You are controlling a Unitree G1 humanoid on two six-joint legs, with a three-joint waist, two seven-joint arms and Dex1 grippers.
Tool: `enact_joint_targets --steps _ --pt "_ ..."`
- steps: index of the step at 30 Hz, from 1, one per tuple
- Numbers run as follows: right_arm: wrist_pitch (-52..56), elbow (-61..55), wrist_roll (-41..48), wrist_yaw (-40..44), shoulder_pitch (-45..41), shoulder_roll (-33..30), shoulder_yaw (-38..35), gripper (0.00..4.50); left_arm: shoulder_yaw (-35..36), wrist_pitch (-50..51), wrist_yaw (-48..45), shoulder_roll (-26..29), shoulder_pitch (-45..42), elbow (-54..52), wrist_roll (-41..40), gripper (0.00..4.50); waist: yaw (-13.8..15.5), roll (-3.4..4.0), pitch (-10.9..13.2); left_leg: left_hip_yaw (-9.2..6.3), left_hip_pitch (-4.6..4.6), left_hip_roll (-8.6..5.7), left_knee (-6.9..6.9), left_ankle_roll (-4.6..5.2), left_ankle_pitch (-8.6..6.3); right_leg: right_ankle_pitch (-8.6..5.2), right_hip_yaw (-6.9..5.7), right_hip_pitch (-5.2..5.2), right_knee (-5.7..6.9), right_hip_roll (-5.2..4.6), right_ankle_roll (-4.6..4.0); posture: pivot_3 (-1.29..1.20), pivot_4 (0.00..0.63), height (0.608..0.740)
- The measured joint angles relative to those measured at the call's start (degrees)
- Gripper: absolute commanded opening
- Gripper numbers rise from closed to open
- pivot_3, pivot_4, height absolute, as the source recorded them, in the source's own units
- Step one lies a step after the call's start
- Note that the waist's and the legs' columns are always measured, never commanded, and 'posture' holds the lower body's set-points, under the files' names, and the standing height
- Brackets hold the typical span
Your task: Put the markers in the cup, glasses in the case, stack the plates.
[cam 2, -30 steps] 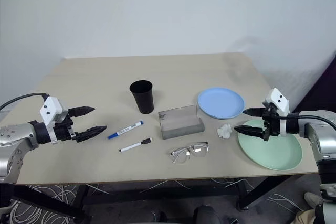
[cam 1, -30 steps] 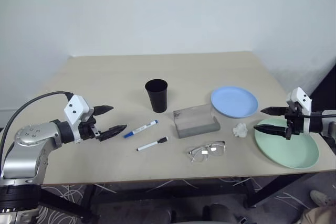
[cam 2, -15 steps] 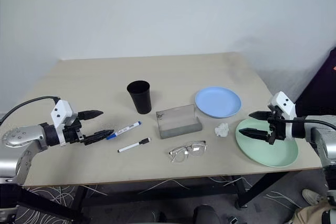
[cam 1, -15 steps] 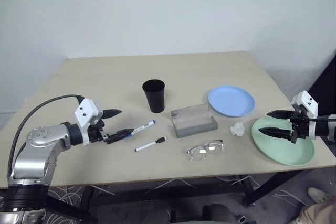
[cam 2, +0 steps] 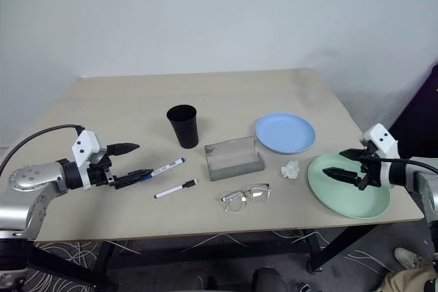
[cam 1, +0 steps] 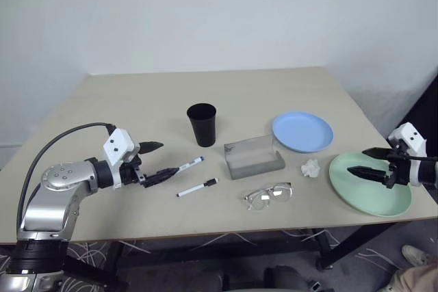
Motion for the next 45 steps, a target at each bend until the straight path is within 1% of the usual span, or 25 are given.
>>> enact_joint_targets --steps 7,16,26,34,37,39,45 --pt "-0.2 12.2 -1.3 -4.1 -1.0 -0.1 -2.3 4.50 -0.1 -0.1 0.5 -0.7 1.3 -1.1 0.0 4.49 0.0 0.00 0.0 0.02 0.01 -0.02 0.00 0.01 0.00 0.00 0.04 0.02 0.00 0.00 0.00 0.00 0.000 0.732" --pt "-1.2 23.5 -1.8 -7.0 -2.2 -0.3 -4.8 4.50 0.0 0.0 0.6 -0.7 3.1 -2.2 -0.1 4.49 0.0 0.02 0.0 0.07 0.06 0.00 0.02 0.02 0.01 0.00 0.05 0.06 0.00 0.03 -0.01 0.00 0.000 0.732" --pt "-0.7 27.7 -1.8 -8.6 -2.1 -0.3 -6.0 4.50 0.0 0.4 1.1 -0.7 3.5 -2.5 -0.1 4.49 0.0 0.04 0.0 0.09 0.06 -0.01 0.04 0.03 0.01 0.00 0.08 0.09 0.00 0.04 -0.01 0.00 0.000 0.732" --pt "2.0 28.0 -1.6 -8.9 -1.9 0.5 -6.2 4.50 0.0 0.5 1.5 -0.8 3.5 -2.5 -0.1 4.49 0.0 0.03 0.0 0.09 0.06 -0.01 0.05 0.03 0.01 0.00 0.08 0.10 0.00 0.05 0.00 0.00 0.000 0.732" --pt "2.5 28.0 -1.6 -8.9 -1.8 1.1 -6.2 3.94 0.0 0.7 1.5 -0.7 3.5 -2.6 -0.1 4.50 0.0 0.04 0.0 0.09 0.06 -0.01 0.05 0.03 0.02 0.00 0.09 0.10 0.01 0.05 0.00 0.00 0.000 0.732" --pt "2.9 27.8 -1.6 -8.7 -1.7 1.3 -6.2 3.32 0.0 0.9 1.5 -0.7 3.5 -2.8 -0.2 4.50 0.0 0.04 0.0 0.09 0.06 -0.01 0.05 0.03 0.02 0.00 0.09 0.10 0.01 0.05 0.00 0.00 0.000 0.732" --pt "3.4 27.7 -1.6 -8.7 -1.3 2.1 -6.3 1.14 0.1 1.6 1.6 -0.7 4.1 -3.5 -0.6 4.50 0.0 0.04 0.0 0.08 0.07 -0.01 0.05 0.03 0.01 0.00 0.10 0.11 0.01 0.07 0.00 0.00 0.000 0.732"
